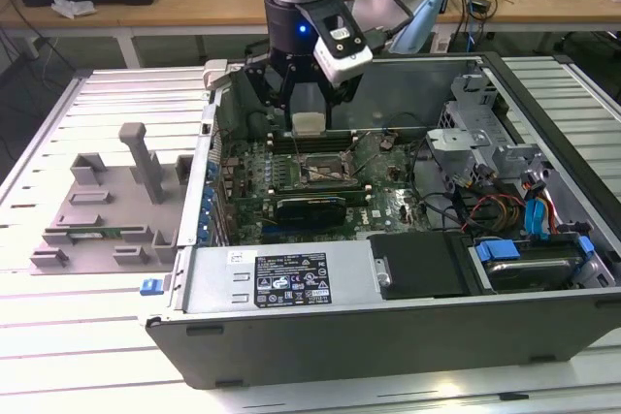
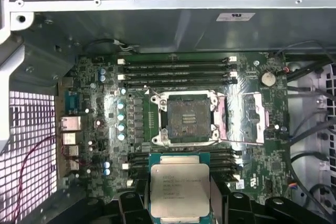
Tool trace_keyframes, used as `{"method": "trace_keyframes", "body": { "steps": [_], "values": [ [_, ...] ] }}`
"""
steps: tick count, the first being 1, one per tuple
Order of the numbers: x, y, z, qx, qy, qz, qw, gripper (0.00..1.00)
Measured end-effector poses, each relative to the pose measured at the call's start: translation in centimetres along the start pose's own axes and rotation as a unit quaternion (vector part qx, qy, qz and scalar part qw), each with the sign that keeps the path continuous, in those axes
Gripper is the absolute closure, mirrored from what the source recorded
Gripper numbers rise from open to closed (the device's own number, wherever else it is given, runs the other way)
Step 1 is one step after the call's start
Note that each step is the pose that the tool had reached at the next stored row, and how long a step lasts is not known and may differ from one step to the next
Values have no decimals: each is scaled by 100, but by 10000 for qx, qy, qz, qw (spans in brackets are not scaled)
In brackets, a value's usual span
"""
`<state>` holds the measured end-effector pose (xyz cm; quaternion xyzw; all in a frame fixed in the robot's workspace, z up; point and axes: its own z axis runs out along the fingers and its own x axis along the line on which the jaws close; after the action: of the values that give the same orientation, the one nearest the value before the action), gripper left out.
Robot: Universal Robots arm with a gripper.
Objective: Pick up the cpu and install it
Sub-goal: 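Pick up the cpu and move it towards the insertion slot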
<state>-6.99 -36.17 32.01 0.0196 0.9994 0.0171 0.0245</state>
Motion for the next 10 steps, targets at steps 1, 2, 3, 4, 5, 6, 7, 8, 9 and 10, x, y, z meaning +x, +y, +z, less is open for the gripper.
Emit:
{"method": "trace_keyframes", "body": {
  "steps": [1,2,3,4,5,6,7,8,9,10],
  "values": [
    [2,14,20,3,0,0,10000,46],
    [3,29,46,4,0,0,10000,46],
    [4,58,94,4,0,-1,10000,46],
    [0,72,129,4,0,-8,10000,46],
    [-6,80,156,4,1,-17,10000,46],
    [-12,85,176,5,3,-23,10000,46],
    [-25,94,217,5,6,-39,10000,46],
    [-32,97,246,7,10,-49,10000,46],
    [-38,98,266,7,13,-53,10000,46],
    [-48,99,293,6,18,-57,10000,46]
  ]
}}
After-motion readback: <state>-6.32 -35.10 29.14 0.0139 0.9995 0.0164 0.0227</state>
